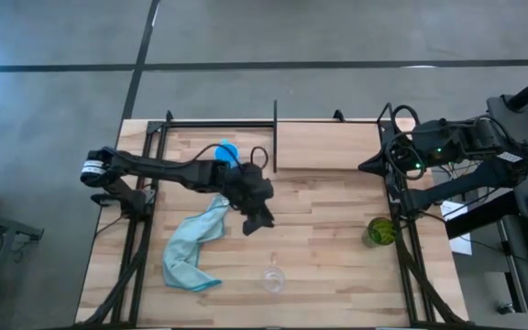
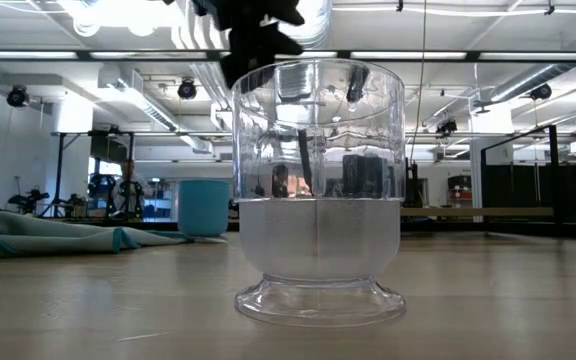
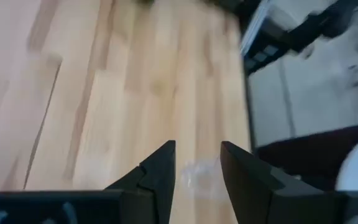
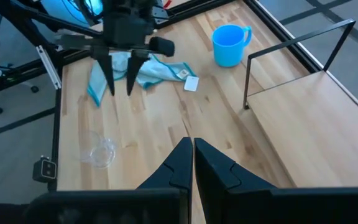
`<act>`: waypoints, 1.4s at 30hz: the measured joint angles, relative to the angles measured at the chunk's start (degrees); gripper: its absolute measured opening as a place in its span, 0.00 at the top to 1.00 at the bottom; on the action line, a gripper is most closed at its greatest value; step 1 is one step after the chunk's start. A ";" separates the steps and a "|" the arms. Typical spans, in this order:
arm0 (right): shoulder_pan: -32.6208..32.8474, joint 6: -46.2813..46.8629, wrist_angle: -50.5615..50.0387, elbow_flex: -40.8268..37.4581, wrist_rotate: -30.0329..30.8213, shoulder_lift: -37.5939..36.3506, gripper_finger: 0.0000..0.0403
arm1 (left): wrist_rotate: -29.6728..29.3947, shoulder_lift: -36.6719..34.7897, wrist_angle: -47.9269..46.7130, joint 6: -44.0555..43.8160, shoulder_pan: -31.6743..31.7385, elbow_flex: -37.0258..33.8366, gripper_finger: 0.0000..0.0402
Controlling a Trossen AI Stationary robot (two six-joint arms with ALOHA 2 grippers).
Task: Stack small to large cups/mugs on shelf
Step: Put the transparent mug on the shelf
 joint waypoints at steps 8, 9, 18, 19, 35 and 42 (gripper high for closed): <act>0.00 -2.92 -2.10 -0.14 0.00 -0.02 0.98 | -6.55 -0.02 -1.54 -5.91 -8.45 0.02 0.72; 0.00 -2.91 -2.07 -0.22 0.00 -0.02 0.98 | -7.89 0.09 -1.55 -6.77 -9.61 0.02 0.72; 0.02 -2.46 -2.01 -2.05 -0.04 -0.01 0.98 | -12.09 7.67 -1.11 -14.81 -15.20 0.69 0.72; 0.02 -2.40 -2.00 -2.42 -0.04 -0.02 0.98 | -12.09 8.75 -0.94 -14.89 -15.50 1.16 0.72; 0.02 0.79 -1.99 -4.61 -0.11 -0.02 0.98 | -11.79 14.91 -1.39 -14.93 -17.26 5.56 0.72; 0.02 0.64 -1.99 -4.61 -0.11 -0.02 0.98 | -13.19 15.70 -2.59 -15.15 -17.27 4.92 0.72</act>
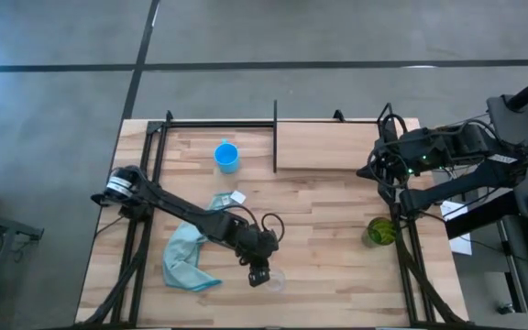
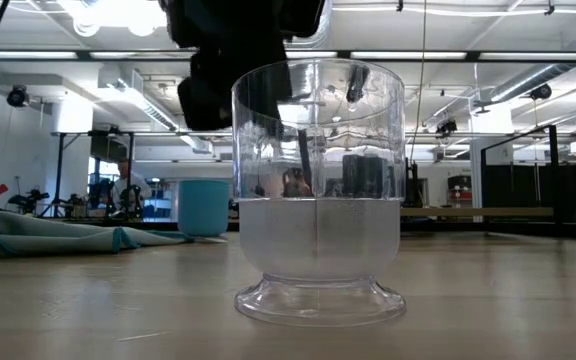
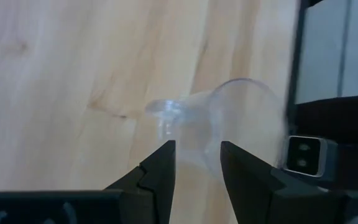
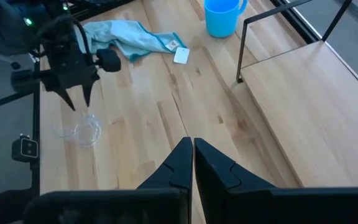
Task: Stack small to large cups/mugs on shelf
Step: Put the transparent mug on the shelf
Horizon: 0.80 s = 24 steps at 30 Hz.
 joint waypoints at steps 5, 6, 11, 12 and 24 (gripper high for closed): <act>-0.01 -0.03 0.00 0.00 0.01 0.00 0.98 | -0.12 1.71 0.06 -1.27 0.00 0.12 0.72; 0.00 -0.04 0.00 0.00 0.00 0.00 0.98 | -0.12 1.99 0.07 -1.27 0.00 0.13 0.72; 0.00 -0.04 0.00 0.00 0.00 0.00 0.98 | -0.20 2.83 -0.36 -1.27 0.00 0.14 0.72; -0.01 -0.07 0.00 0.00 0.00 0.00 0.98 | -0.43 2.83 -0.34 -1.27 0.00 0.22 0.73; -0.01 -0.71 -0.02 0.00 0.00 0.00 0.98 | -1.99 2.28 -11.78 5.43 2.17 4.08 0.99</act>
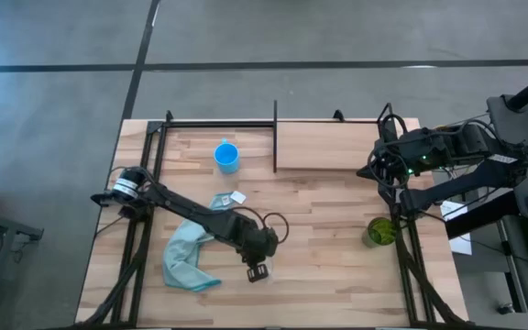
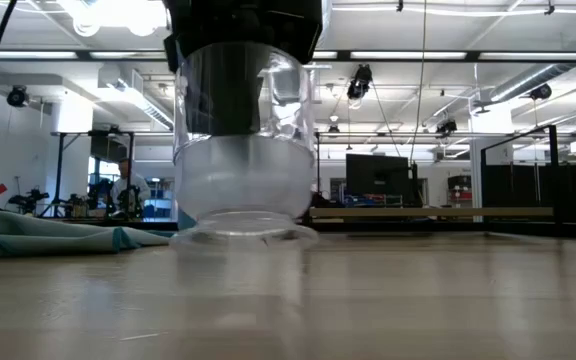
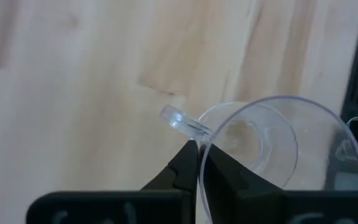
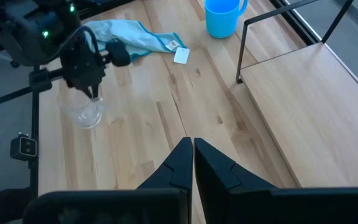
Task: Stack small to large cups/mugs on shelf
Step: Put the transparent mug on the shelf
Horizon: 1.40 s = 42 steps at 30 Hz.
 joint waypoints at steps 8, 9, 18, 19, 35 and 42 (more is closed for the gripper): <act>0.00 0.03 0.00 0.00 0.02 0.00 0.98 | -8.74 -1.75 -20.08 14.59 9.48 15.96 1.00; 0.00 0.03 0.00 0.00 0.02 0.00 0.98 | -9.96 -1.76 -21.05 16.41 11.15 18.55 1.00; 0.00 0.18 0.02 -0.01 0.04 0.00 0.98 | -12.59 -1.70 -22.22 29.42 27.70 34.88 1.00; 0.00 0.18 0.02 -0.03 0.05 0.00 0.98 | -12.60 -1.70 -21.74 31.31 29.27 35.92 1.00; -0.01 0.67 0.80 -1.93 6.05 0.00 0.98 | -1.33 3.46 -10.23 44.38 43.62 38.55 1.00; -0.01 1.10 1.54 -4.60 6.10 0.02 0.98 | 4.04 9.57 -11.22 48.47 44.26 41.53 1.00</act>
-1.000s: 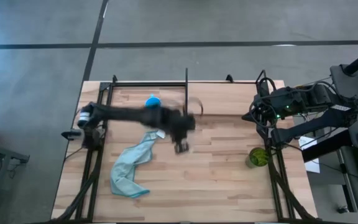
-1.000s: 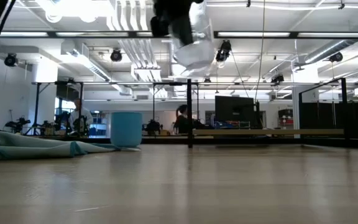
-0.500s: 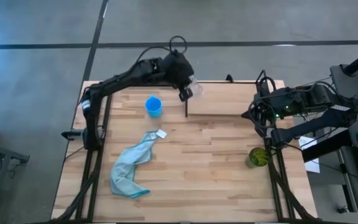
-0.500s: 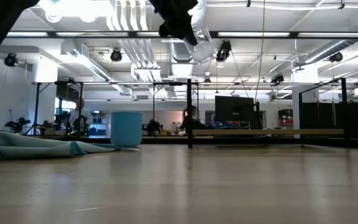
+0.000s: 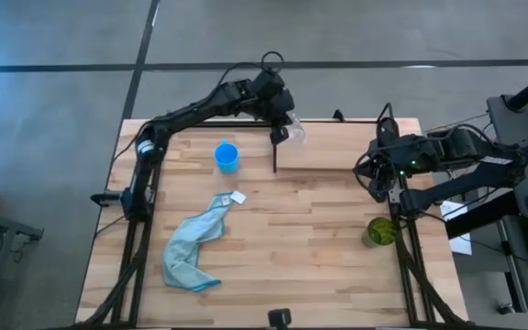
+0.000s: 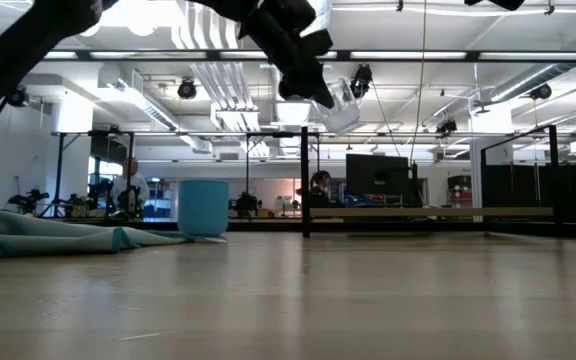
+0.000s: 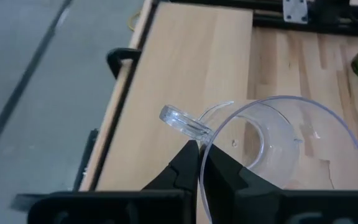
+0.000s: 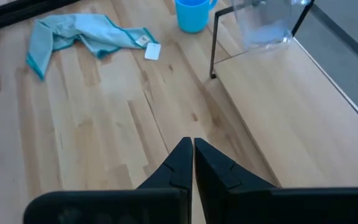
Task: Stack small to large cups/mugs on shelf
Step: Put the transparent mug on the shelf
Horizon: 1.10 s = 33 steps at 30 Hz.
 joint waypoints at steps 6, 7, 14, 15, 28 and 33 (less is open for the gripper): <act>0.00 0.12 4.41 -2.76 0.02 -0.02 0.98 | 0.37 3.61 -1.17 0.42 0.07 2.05 1.00; -0.01 0.14 5.18 -3.15 0.02 -0.02 0.98 | 0.36 3.99 -1.25 0.42 0.07 2.18 1.00; 0.00 0.65 7.43 -4.33 1.71 -0.01 0.98 | 0.33 4.38 -1.41 0.40 -0.15 2.22 1.00; -0.01 0.63 7.69 -4.42 1.94 0.00 0.98 | 0.28 4.38 -1.54 0.40 -0.33 2.16 1.00; 0.00 0.66 8.20 -4.58 2.90 0.00 0.98 | -3.92 7.37 -0.99 0.33 -3.19 2.02 1.00; 0.00 0.66 8.23 -4.58 2.90 -0.02 0.98 | -6.94 9.89 -0.28 0.31 -3.17 1.99 1.00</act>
